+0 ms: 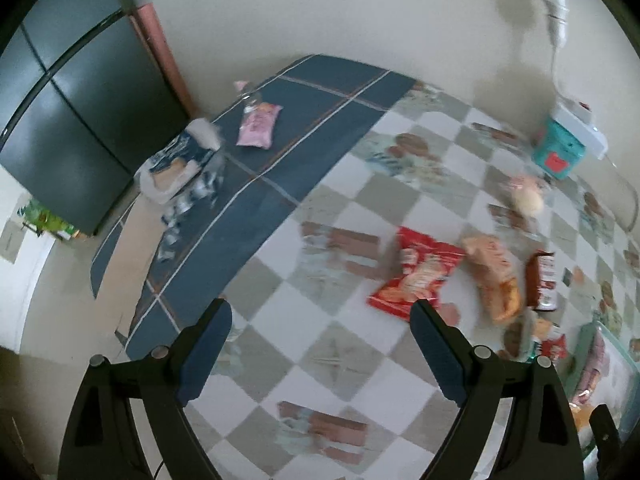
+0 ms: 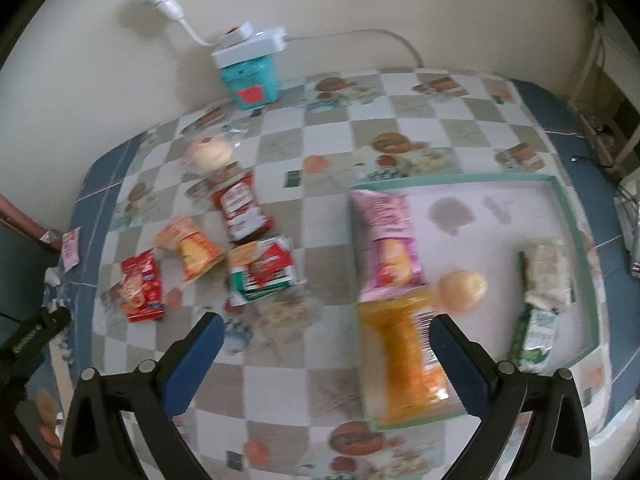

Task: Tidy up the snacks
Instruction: 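Move both tools back to the snack pile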

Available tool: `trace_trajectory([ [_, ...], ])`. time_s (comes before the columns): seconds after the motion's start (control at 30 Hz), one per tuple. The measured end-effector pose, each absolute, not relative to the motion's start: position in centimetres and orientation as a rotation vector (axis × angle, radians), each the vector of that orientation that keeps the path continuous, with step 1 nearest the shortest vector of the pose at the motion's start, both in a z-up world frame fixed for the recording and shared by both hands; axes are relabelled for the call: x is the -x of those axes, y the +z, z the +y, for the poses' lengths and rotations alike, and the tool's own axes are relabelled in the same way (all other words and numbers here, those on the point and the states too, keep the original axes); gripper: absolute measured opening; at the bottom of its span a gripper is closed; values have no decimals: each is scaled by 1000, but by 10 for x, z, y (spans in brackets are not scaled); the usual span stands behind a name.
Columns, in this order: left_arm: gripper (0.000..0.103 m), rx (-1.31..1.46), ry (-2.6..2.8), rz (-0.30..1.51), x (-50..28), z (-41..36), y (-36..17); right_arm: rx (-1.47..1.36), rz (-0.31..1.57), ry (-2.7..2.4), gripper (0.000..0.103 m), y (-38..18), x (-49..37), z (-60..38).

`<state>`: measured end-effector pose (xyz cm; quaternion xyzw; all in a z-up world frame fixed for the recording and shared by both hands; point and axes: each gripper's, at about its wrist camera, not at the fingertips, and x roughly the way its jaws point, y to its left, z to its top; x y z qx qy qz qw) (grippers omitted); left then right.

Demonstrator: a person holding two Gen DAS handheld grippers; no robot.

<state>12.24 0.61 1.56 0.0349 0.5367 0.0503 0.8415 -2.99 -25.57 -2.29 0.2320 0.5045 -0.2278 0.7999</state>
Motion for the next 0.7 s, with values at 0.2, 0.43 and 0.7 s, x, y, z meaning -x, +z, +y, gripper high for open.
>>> trace_trajectory([
  [0.2,91,-25,145,1149,-128,33,13,-503,1095,-455,103,-28,16,-227],
  [0.43,91,5,140,1181,-134,41,4,-475,1135,-408,103,-41,-5,-204],
  [0.7,91,-7,97,1240,-150,23,-15,-438,1121,-454,103,-47,-22,-224],
])
